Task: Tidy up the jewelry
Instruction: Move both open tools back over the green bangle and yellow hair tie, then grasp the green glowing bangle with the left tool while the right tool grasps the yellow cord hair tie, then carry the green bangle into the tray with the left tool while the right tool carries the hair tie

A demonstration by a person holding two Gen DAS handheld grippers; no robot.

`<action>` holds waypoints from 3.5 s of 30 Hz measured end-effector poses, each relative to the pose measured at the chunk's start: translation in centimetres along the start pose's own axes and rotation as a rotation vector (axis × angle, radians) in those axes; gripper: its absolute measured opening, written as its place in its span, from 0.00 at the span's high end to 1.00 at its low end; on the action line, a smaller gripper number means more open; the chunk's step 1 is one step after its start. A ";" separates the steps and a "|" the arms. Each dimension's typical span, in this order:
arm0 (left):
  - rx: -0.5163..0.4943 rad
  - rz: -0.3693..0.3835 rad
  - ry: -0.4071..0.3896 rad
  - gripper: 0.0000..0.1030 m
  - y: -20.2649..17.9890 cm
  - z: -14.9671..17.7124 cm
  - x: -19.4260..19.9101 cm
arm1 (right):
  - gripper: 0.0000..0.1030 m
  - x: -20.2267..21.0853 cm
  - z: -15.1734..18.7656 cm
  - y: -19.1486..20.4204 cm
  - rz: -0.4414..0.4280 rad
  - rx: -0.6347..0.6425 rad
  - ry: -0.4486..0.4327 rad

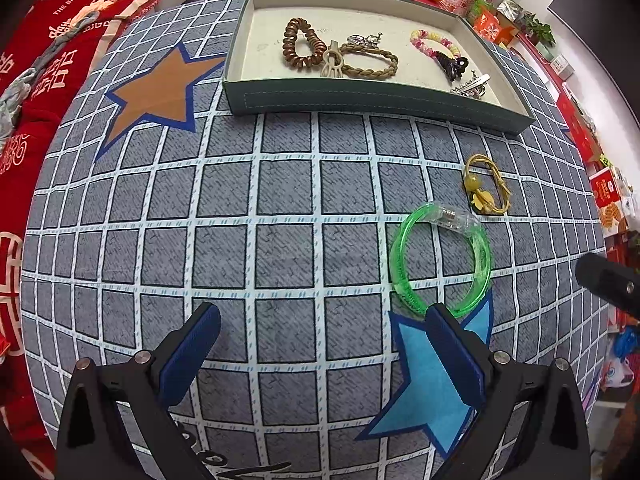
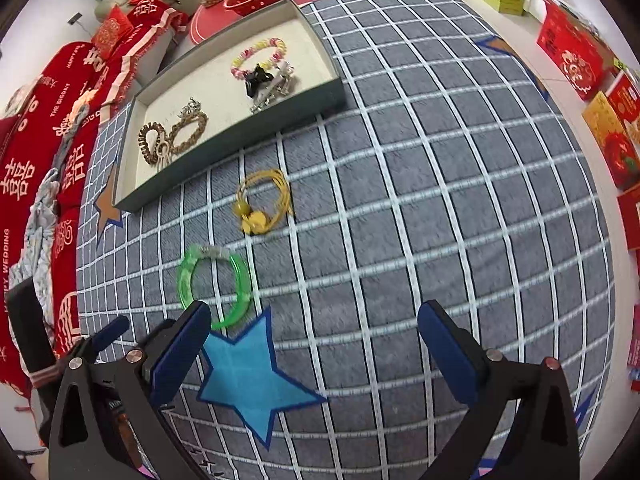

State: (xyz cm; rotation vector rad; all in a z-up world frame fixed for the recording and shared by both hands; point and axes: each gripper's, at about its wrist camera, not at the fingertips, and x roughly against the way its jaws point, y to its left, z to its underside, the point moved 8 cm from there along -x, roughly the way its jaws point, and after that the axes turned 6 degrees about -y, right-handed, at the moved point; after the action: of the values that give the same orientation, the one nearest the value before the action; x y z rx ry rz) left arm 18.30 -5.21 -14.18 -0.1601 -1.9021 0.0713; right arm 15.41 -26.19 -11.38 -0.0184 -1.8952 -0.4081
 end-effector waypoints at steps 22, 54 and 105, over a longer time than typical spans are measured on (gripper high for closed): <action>-0.013 -0.032 0.010 0.00 -4.0 -2.2 -5.6 | 0.43 -4.0 -3.9 4.6 -0.081 0.134 0.017; -0.152 -0.059 -0.043 0.35 -8.2 -2.6 -5.7 | 0.87 -6.3 -3.4 5.2 -0.015 0.216 0.053; -0.120 0.029 -0.156 0.81 0.0 -5.2 3.9 | 0.87 1.5 -0.7 2.5 -0.118 0.011 0.005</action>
State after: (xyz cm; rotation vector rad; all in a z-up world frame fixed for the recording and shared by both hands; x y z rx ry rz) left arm 21.96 -4.84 -8.82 -0.2704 -2.0609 -0.0108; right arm 16.04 -24.28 -9.16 0.1023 -1.8990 -0.4775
